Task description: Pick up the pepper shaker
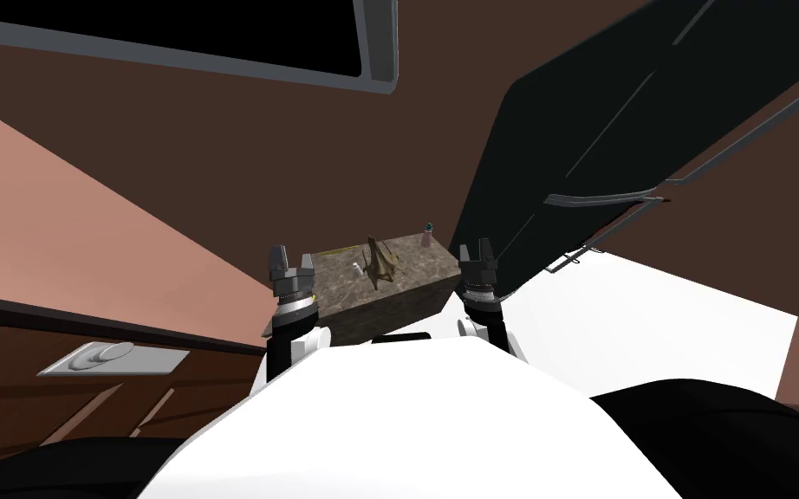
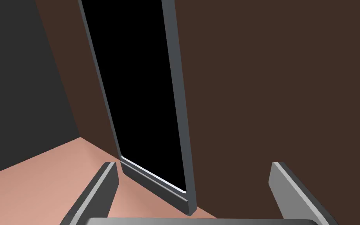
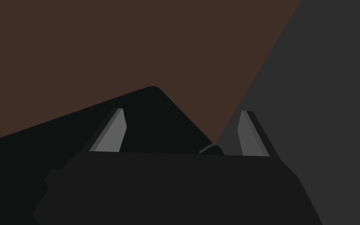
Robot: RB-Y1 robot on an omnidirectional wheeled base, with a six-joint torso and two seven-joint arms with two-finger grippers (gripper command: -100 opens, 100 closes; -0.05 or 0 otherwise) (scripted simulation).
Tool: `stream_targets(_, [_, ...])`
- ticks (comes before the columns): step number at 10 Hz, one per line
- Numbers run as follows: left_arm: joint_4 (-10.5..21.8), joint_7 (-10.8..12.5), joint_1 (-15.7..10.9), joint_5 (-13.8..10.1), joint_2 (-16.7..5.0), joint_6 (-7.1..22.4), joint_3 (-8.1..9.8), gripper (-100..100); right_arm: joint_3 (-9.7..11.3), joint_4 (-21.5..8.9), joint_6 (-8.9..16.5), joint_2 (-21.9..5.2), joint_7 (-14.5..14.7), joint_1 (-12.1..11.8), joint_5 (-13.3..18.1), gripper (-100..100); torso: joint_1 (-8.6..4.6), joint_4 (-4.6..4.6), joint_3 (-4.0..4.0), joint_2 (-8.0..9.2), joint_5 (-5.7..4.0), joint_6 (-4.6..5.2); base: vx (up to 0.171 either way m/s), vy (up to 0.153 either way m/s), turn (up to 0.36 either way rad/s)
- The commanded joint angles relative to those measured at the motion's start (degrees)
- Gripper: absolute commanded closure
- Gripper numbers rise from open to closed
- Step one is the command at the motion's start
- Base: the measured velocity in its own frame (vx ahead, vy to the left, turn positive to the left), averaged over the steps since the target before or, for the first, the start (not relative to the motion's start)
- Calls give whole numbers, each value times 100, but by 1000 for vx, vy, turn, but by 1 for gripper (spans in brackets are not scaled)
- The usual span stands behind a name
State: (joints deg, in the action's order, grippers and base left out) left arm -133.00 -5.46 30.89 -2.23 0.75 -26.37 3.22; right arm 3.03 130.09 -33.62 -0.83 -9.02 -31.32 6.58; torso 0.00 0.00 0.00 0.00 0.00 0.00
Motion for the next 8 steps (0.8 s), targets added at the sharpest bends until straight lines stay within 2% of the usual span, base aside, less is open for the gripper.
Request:
stream_targets(1, [37,-28,-8,35,-168,32,3,-100,0,0,0,0,0,0,0,0,0,0,0,0,0,0,-33,-3,-9])
stream_targets(6, [323,-244,-60,316,-728,292,39,-100,0,0,0,0,0,1,0,0,3,8,20,35,1,0,-83,7,-32])
stream_targets(7, [491,-372,-87,488,-882,452,65,-100,0,0,0,0,0,1,0,0,9,8,21,36,2,0,-135,41,-67])
stream_targets(8, [582,-442,-101,582,-946,540,80,-100,0,0,0,0,0,2,0,0,17,10,27,48,4,1,-166,48,-85])
